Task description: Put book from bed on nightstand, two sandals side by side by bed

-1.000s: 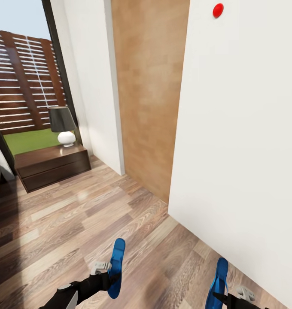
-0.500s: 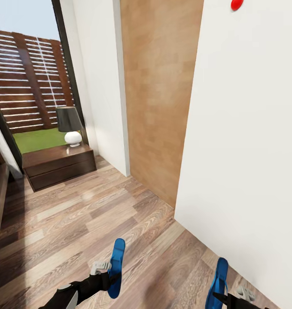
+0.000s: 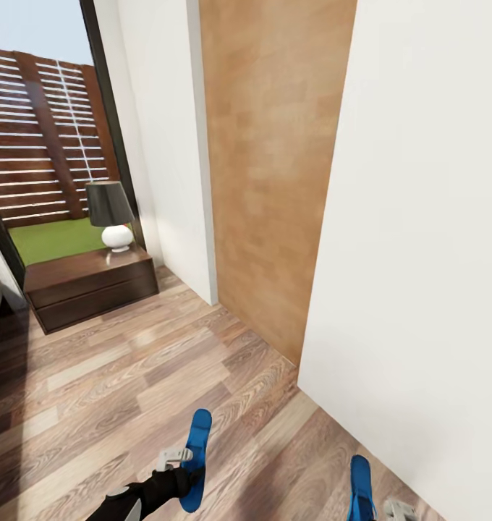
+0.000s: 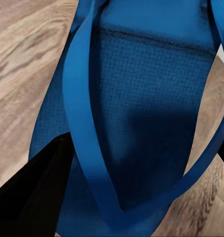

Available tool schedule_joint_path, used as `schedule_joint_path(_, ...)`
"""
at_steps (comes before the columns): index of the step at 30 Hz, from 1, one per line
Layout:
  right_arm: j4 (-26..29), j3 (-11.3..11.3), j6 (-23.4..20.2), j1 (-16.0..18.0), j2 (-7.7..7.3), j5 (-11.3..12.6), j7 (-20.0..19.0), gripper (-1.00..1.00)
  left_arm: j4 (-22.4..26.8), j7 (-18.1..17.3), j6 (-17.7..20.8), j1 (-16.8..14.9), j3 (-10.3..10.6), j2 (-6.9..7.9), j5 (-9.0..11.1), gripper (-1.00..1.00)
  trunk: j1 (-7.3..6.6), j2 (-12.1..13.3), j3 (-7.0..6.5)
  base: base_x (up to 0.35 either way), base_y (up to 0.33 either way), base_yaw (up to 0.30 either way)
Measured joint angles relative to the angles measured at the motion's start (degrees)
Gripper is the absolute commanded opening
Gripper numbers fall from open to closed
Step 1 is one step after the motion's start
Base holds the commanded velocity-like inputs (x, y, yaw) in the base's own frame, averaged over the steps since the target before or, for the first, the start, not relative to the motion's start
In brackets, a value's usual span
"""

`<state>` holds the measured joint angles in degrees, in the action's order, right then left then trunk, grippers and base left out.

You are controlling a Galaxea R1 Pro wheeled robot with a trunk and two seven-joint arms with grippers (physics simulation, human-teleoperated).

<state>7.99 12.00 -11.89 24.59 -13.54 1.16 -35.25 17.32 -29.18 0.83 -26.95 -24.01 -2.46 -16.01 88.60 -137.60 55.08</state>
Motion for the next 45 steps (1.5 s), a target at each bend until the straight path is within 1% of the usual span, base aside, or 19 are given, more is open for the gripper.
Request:
schedule_joint_path(2, 0.11, 0.15, -0.04, 0.02, 0.26, -2.37, 0.52, -1.00, -1.07, 0.05, -0.12, 0.00, -0.07, -0.03, 0.13, -1.00, 0.01, 0.00, 0.00, 0.030, 0.000, 0.000)
schedule_joint_path(5, 0.19, 0.27, -0.07, 0.02, 0.34, -3.26, 0.70, -1.00, -1.60, 0.22, -0.16, -0.01, -0.18, -0.01, 0.33, -1.00, 0.01, 0.00, 0.00, 0.010, 0.000, 0.000)
schedule_joint_path(10, 0.18, 0.44, -0.07, 0.03, 0.34, -3.22, 0.75, -1.00, -1.88, 0.30, -0.17, -0.01, -0.19, -0.03, 0.39, -1.00, 0.01, 0.00, 0.00, 0.002, 0.000, 0.000)
schedule_joint_path(15, 0.06, 0.53, 0.27, 0.02, 0.34, -3.09, 0.76, -1.00, -3.68, 0.30, -0.24, -0.01, -0.15, 0.03, 0.24, -1.00, 0.01, 0.00, 0.00, 0.000, 0.000, 0.000)
schedule_joint_path(18, 0.00, 0.57, 2.86, 0.02, 0.34, -3.06, 0.78, -1.00, -3.93, 0.30, -0.25, -0.01, -0.20, 0.04, 0.26, -1.00, 0.01, 0.00, 0.00, 0.002, 0.000, 0.000)
schedule_joint_path(21, -0.13, 0.64, 6.86, 0.02, 0.34, -2.98, 0.80, -1.00, -4.02, 0.30, -0.26, -0.01, -0.20, 0.04, 0.25, -1.00, 0.00, 0.00, 0.00, 0.115, 0.000, 0.000)
schedule_joint_path(24, -0.14, 0.58, 8.40, 0.02, 0.35, -3.00, 0.80, -1.00, -4.04, 0.30, -0.26, -0.01, -0.20, 0.06, 0.24, -1.00, -0.02, 0.00, -0.01, 0.275, 0.000, 0.000)
schedule_joint_path(31, -0.18, 0.52, 8.70, 0.02, 0.35, -3.06, 0.81, -1.00, -4.03, 0.29, -0.35, 0.00, -0.19, 0.14, 0.24, -1.00, -0.01, 0.00, 0.12, 0.282, 0.000, 0.133)
schedule_joint_path(33, -0.17, 0.53, 8.70, 0.02, 0.35, -3.06, 0.81, -1.00, -4.04, 0.28, -0.58, 0.00, -0.20, 0.14, 0.26, -1.00, 0.00, 0.00, 0.21, 0.100, 0.000, 0.222)
schedule_joint_path(38, -0.23, 0.57, 8.71, 0.05, 0.35, -3.04, 0.81, -1.00, -4.08, 0.25, -2.58, 0.01, -0.26, 0.13, 0.37, -1.00, 0.01, 0.00, 0.45, 0.029, 0.000, 0.233)
schedule_joint_path(45, -0.24, 0.58, 8.71, 0.04, 0.35, -3.01, 0.81, -1.00, -4.07, 0.27, -3.12, 0.01, -0.27, 0.14, 0.37, -1.00, 0.00, 0.00, 0.80, 0.045, 0.000, 0.236)
